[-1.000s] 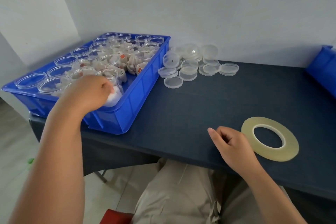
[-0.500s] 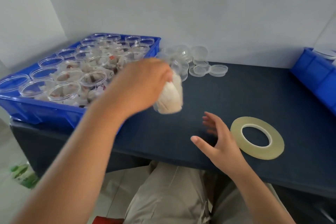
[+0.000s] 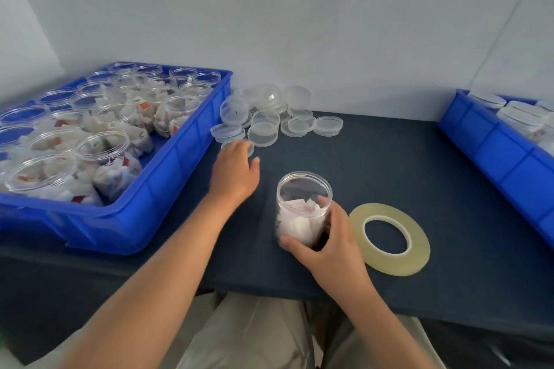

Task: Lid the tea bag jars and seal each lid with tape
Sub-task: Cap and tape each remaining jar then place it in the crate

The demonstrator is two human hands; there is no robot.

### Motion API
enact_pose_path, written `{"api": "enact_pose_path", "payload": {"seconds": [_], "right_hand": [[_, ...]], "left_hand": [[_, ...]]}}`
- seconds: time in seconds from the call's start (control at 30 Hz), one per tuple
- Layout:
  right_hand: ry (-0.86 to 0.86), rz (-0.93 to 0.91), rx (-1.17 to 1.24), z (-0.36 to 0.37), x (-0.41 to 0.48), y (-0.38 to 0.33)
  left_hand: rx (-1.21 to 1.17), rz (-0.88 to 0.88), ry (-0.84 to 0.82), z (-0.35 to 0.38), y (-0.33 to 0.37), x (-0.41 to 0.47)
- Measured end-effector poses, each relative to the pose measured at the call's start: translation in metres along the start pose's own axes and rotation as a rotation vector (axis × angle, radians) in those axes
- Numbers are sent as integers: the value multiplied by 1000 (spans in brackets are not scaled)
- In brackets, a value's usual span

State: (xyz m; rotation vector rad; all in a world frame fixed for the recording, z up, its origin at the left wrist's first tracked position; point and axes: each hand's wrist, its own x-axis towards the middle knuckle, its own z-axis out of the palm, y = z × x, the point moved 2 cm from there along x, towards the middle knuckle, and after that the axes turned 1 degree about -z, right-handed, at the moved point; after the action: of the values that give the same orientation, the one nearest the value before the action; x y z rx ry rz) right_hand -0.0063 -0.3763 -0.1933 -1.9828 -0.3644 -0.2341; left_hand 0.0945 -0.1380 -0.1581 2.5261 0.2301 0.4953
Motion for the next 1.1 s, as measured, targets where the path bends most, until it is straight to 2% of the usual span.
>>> {"api": "enact_pose_path", "payload": {"seconds": [0.03, 0.1, 0.23, 0.4, 0.47, 0.53, 0.6, 0.63, 0.67, 0.73, 0.77, 0.8, 0.87, 0.93, 0.97, 1.0, 1.07, 1.1], "right_hand": [[-1, 2, 0, 0, 0, 1], [3, 3, 1, -1, 1, 1], [8, -6, 1, -1, 1, 1], [8, -13, -8, -2, 0, -1], [9, -16, -9, -2, 0, -2], [7, -12, -11, -2, -1, -2], [3, 0, -6, -2, -1, -2], [1, 4, -4, -2, -1, -2], [0, 5, -5, -2, -2, -2], [2, 0, -8, -2, -2, -2], [3, -1, -10, -2, -2, -3], [4, -2, -12, -2, -2, -3], [9, -6, -13, -2, -2, -4], [17, -10, -14, -1, -2, -5], [18, -11, -16, -1, -2, -5], [16, -11, -17, -1, -1, -5], [6, -7, -6, -1, -1, -7], [-5, -8, 3, -1, -1, -8]], "left_hand": [[175, -11, -74, 7, -11, 14], [325, -40, -176, 14, -25, 31], [343, 38, -91, 15, -33, 22], [296, 63, -248, 4, -20, 0], [119, 47, -234, -4, -16, -12], [-234, -18, -181, -10, -19, -24], [-671, -183, -171, -14, -21, -32], [-751, -256, -191, -14, -22, -35], [-695, -283, -216, -14, -25, -38], [-207, -201, -256, -12, -35, -45], [51, -138, -225, -11, -40, -50], [206, -66, -173, -10, -40, -53], [195, 20, -174, -8, -38, -56], [128, 38, -371, -2, -33, -60], [174, 57, -443, 1, -29, -63], [224, 80, -455, 3, -26, -66], [229, 111, -333, -3, -16, -67], [158, 97, -260, -9, -11, -68]]}}
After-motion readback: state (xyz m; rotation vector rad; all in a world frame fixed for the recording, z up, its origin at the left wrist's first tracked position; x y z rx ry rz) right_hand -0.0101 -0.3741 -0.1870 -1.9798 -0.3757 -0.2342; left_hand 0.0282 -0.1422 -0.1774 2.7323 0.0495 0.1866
